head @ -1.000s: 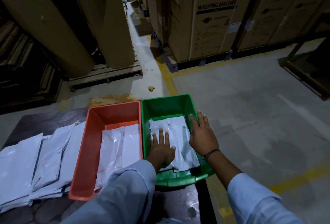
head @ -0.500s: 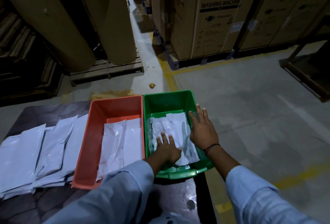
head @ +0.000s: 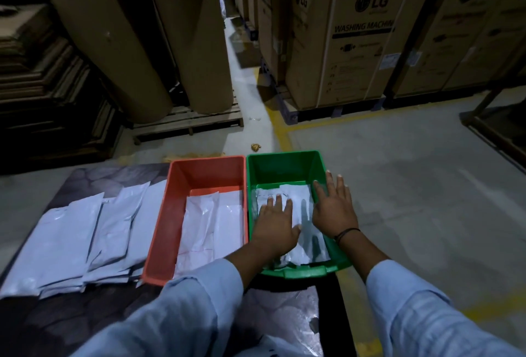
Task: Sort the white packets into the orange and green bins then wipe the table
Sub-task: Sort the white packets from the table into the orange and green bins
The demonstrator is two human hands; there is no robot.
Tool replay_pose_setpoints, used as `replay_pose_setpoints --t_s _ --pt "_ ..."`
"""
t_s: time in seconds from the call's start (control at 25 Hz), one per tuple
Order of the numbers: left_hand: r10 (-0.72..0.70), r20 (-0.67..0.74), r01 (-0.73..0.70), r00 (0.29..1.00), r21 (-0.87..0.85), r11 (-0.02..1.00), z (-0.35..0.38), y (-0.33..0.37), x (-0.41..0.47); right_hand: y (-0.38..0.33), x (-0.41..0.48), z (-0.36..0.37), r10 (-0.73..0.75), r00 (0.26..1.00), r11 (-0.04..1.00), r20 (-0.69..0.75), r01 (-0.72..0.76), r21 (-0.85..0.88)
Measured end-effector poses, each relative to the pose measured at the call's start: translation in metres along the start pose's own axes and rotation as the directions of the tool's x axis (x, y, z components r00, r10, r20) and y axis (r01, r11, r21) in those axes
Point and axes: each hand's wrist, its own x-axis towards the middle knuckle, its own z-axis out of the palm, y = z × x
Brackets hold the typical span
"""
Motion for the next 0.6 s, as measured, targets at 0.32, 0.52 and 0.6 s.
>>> replay_pose_setpoints --t_s 0.32,0.52,0.6 --pt "-0.106 -0.443 0.022 0.891 -0.190 0.982 -0.058 -0.090 -0.064 -0.113 0.010 -0.001 -0.075 0.980 0.965 -0.182 0.117 0.237" --pt "-0.208 -0.531 0.073 0.821 -0.264 0.962 -0.065 -0.176 -0.105 -0.202 0.005 0.017 -0.188 0.955 0.936 -0.230 0.245 0.253" --pt "-0.250 -0.541 0.092 0.803 -0.302 0.949 -0.068 -0.211 -0.125 -0.237 0.003 0.023 -0.204 0.950 0.935 -0.235 0.261 0.241"
